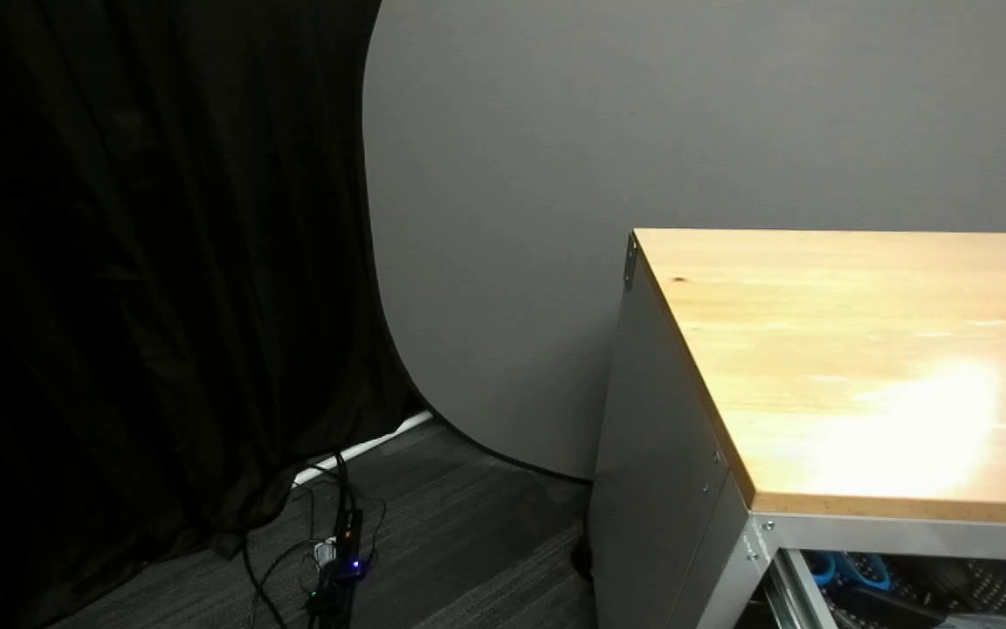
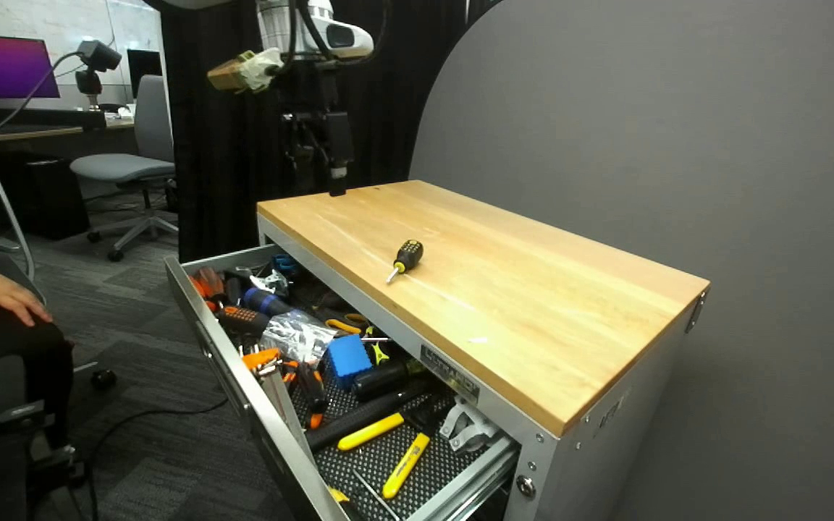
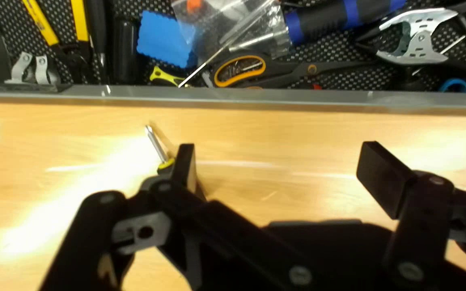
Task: Put the screwdriver in the drawer and close it
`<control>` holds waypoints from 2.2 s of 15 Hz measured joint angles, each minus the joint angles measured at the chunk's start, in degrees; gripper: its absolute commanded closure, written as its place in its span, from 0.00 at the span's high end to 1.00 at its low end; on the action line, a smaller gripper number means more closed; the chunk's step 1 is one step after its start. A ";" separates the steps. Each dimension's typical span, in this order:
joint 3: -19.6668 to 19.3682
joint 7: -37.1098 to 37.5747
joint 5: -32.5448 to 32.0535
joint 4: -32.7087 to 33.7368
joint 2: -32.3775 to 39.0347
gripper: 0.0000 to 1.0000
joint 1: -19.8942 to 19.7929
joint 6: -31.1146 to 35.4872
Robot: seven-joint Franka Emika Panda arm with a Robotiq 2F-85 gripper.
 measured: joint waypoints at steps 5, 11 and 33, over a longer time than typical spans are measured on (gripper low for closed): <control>-3.44 -6.73 0.36 10.28 8.28 1.00 1.05 -1.60; -6.56 -10.70 0.37 18.65 15.32 1.00 1.40 -4.12; -10.27 -16.14 3.67 26.19 25.00 0.13 0.67 -8.43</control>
